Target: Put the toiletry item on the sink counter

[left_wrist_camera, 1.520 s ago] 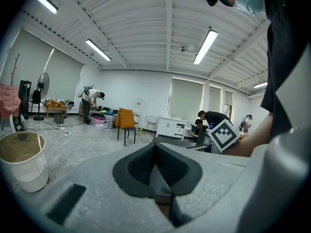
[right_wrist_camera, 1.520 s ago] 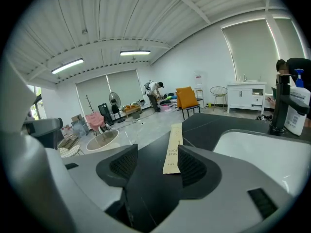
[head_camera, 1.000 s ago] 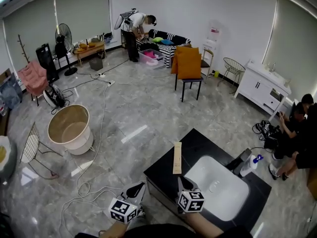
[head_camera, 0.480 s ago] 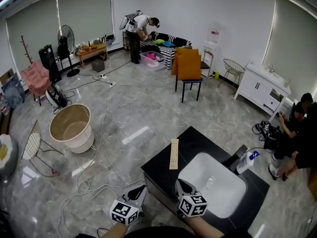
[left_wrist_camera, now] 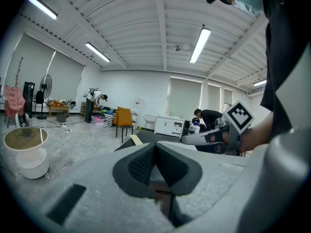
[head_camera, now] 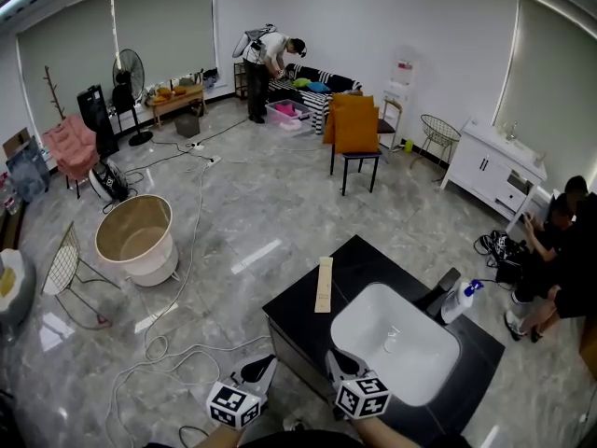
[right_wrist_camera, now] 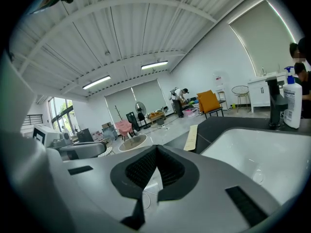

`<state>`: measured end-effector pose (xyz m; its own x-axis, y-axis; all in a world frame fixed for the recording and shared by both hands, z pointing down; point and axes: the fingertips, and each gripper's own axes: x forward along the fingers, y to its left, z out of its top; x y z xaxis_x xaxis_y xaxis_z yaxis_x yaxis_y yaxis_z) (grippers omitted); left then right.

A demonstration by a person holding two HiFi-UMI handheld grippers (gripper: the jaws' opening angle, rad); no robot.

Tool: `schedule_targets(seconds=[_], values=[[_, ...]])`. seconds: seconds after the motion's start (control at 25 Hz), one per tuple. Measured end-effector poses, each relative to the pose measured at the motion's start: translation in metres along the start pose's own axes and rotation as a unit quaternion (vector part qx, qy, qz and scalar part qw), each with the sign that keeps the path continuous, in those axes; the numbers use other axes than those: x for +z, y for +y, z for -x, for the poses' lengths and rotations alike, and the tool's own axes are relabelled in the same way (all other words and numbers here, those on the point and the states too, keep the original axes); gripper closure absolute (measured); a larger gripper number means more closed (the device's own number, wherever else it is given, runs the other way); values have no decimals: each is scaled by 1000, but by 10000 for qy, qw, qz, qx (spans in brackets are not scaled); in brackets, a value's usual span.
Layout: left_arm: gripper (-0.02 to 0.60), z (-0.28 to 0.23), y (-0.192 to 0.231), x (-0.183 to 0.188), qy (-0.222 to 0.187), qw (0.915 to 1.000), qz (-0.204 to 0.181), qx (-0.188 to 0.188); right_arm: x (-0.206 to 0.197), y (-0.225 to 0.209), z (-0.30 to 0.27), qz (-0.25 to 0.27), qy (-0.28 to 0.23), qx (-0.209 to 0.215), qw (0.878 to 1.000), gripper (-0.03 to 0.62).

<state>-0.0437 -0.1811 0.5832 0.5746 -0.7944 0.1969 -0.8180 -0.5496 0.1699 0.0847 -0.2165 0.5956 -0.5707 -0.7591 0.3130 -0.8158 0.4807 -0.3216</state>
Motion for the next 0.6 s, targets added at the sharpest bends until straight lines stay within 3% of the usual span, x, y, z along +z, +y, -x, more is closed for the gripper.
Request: schedule_targets(seconds=[0.6], values=[[581, 3, -24, -8, 3, 10000, -28, -44, -16, -7, 21, 126, 119, -121, 9998, 597]])
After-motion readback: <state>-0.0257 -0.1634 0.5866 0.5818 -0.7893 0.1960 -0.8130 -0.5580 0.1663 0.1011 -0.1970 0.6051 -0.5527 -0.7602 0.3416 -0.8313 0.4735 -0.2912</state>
